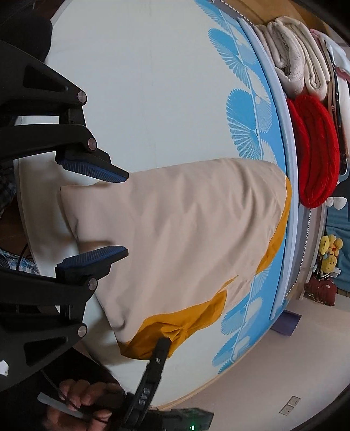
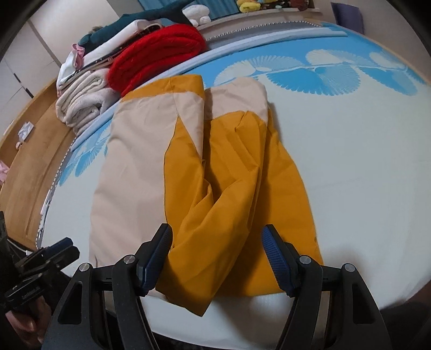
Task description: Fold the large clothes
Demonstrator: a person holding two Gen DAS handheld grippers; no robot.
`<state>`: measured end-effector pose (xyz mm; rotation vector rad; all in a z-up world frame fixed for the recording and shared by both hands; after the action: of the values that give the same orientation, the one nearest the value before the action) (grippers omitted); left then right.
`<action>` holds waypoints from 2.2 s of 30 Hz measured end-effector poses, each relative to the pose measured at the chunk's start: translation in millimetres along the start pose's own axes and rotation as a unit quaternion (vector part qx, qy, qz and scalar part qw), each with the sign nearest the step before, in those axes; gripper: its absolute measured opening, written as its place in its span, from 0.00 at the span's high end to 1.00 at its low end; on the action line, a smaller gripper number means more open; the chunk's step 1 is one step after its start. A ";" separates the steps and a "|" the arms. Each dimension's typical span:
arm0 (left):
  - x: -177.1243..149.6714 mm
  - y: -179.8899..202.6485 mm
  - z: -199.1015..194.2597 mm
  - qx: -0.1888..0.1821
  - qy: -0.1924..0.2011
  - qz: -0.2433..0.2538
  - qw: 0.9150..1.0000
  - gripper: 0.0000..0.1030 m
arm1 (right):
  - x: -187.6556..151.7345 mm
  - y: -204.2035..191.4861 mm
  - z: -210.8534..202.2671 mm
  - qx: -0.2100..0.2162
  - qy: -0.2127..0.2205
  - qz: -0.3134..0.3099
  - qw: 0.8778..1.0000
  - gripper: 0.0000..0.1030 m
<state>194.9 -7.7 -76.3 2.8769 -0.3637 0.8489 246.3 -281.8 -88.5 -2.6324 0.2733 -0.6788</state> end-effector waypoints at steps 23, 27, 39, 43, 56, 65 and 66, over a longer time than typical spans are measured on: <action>4.2 -14.8 20.6 -0.066 0.010 -0.065 0.996 0.49 | 4.2 37.0 -28.9 -0.039 0.037 0.116 0.992 0.91; -6.2 -11.5 61.8 -0.068 -0.048 -0.060 0.995 0.46 | 6.5 51.7 -16.5 -0.118 0.029 0.127 0.984 0.90; -7.4 -10.7 61.8 -0.080 -0.032 -0.051 0.995 0.44 | 76.0 9.8 -46.7 -0.062 0.104 0.013 0.993 0.49; -9.2 -10.5 59.7 -0.083 -0.025 -0.046 0.995 0.44 | 137.9 -4.5 12.9 -0.021 0.023 0.002 0.999 0.48; -13.8 -5.9 64.1 -0.104 -0.034 -0.039 0.993 0.38 | 219.2 26.4 94.3 -0.033 0.007 0.123 0.992 0.98; -14.6 -15.8 63.4 -0.127 -0.041 -0.070 0.988 0.38 | 172.8 46.6 58.9 -0.065 0.007 0.107 0.992 0.54; -14.2 -15.0 64.1 -0.133 -0.043 -0.072 0.988 0.38 | 158.1 42.0 45.3 -0.036 0.006 0.098 0.995 0.33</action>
<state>220.6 -2.1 -138.4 2.6583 -0.2527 0.6040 401.6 -349.2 -76.6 -2.6246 0.5614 -0.6292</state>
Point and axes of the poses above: each gripper's, at about its wrist camera, not at the fingertips, and z roughly the way its jaws point, y to its right, x to its top, the point moved 2 cm from there along z, roughly the way its jaws point, and after that the axes turned 11 degrees about z, right-handed, at the moved point
